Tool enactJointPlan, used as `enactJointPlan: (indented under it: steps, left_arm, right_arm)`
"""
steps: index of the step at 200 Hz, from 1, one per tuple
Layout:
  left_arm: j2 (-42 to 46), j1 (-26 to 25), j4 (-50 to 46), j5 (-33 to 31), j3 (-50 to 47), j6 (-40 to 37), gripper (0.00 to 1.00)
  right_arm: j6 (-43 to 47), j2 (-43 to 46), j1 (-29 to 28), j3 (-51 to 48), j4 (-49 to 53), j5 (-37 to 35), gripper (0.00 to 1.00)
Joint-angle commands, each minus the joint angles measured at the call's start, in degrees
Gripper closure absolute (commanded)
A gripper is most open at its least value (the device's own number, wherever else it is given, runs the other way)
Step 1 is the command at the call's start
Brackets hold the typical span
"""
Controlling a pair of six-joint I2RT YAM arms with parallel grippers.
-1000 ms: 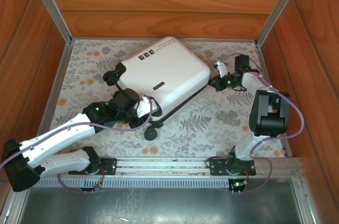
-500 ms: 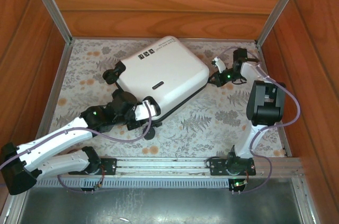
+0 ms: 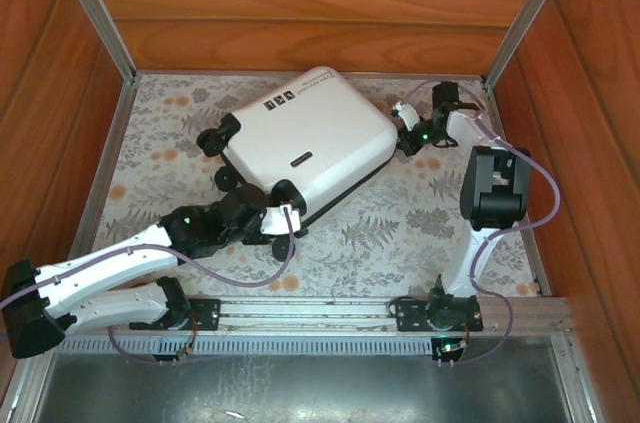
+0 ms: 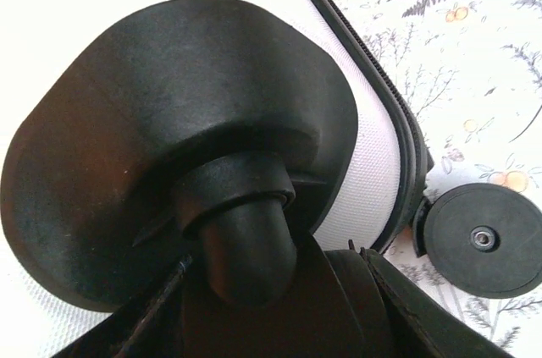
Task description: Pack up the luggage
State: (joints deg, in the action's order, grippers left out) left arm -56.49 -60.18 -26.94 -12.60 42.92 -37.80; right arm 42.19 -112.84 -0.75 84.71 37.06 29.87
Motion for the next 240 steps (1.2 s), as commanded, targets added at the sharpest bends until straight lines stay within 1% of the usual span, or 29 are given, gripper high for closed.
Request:
enactJointPlan:
  steps: [1,34,52,75,79,94,113,125,131,139,143,149,152,163,164,166,167,169,195,220,232,240]
  left_arm:
    - [-0.3,-6.2,-19.27,14.75,-4.73,-28.07,1.0]
    - [0.53,-7.34,-18.28,11.48,-8.17,-32.86,1.0]
    - [0.4,-7.41,-18.15,10.95,-8.68,-33.25,1.0]
    - [0.42,-7.42,-17.37,10.78,-9.2,-33.53,1.0]
    - [0.54,-7.42,-17.2,10.61,-9.26,-33.41,1.0]
    - [0.98,-7.43,-16.11,9.66,-9.42,-32.2,1.0]
    - [2.09,-7.47,-12.12,7.01,-10.08,-29.5,1.0]
    - [2.86,-7.48,-9.18,4.74,-10.58,-27.73,1.0]
    - [3.22,-7.42,-7.63,3.47,-10.88,-26.73,0.92]
    - [3.62,-7.42,-5.95,1.94,-10.93,-24.78,0.78]
    - [3.82,-7.42,-5.24,1.62,-10.92,-23.56,0.68]
    - [4.09,-7.45,-4.17,0.95,-10.65,-21.3,0.48]
    - [4.26,-7.45,-3.51,0.63,-10.55,-20.2,0.41]
    - [5.02,-7.42,-1.35,0.03,-10.11,-16.29,0.26]
    - [5.09,-7.46,-1.18,0.07,-10.08,-15.88,0.22]
    - [5.28,-7.44,-0.88,0.11,-10.01,-15.19,0.09]
    - [5.35,-7.42,-0.64,0.11,-9.94,-14.89,0.04]
    - [5.56,-7.43,-0.28,0.12,-9.89,-14.04,0.01]
    - [7.75,-7.42,2.21,-1.71,-6.79,-2.56,0.0]
    - [9.18,-7.41,2.42,-6.03,-0.55,14.0,0.0]
    - [9.65,-7.41,2.42,-10.29,2.79,22.8,0.0]
    - [9.44,-7.45,2.42,-16.14,5.26,29.11,0.0]
  right_arm:
    - [-1.0,-2.0,2.46,6.22,-17.89,-7.8,1.0]
    - [-3.31,-4.37,1.6,10.23,-16.14,-3.47,0.99]
    - [-4.11,-5.73,0.11,11.41,-16.33,-3.59,0.97]
    - [-5.2,-7.83,-2.81,12.54,-16.49,-5.4,0.92]
    - [-5.47,-8.19,-3.4,12.67,-16.64,-5.99,0.9]
    - [-7.58,-9.23,-4.97,13.0,-17.42,-9.39,0.78]
    - [-13.86,-10.18,-5.74,15.07,-16.8,-14.09,0.62]
    - [-17.56,-9.96,-5.73,15.89,-16.27,-16.5,0.58]
    - [-18.64,-9.51,-5.7,15.93,-16.06,-17.31,0.56]
    - [-19.52,-8.81,-5.71,15.65,-16.05,-17.64,0.55]
    - [-19.79,-8.41,-5.72,15.44,-16.05,-17.56,0.54]
    - [-20.33,-7.81,-5.7,15.22,-16.01,-17.2,0.53]
    - [-20.53,-7.52,-5.74,15.16,-15.97,-16.9,0.53]
    - [-21.57,-6.76,-5.73,15.18,-15.58,-16.12,0.51]
    - [-21.64,-6.68,-5.74,15.2,-15.51,-16.09,0.51]
    - [-21.85,-6.56,-5.7,15.33,-15.35,-16.1,0.51]
    - [-22.0,-6.5,-5.73,15.41,-15.26,-16.04,0.51]
    - [-22.23,-6.4,-5.7,15.58,-15.04,-15.93,0.51]
    - [-25.97,-6.47,-5.67,20.74,-9.04,-17.21,0.51]
    - [-28.4,-6.4,-5.7,24.48,-3.49,-15.88,0.57]
    - [-29.04,-5.62,-5.7,24.21,-3.1,-14.38,0.6]
    - [-29.25,-5.1,-5.74,23.89,-3.0,-13.05,0.62]
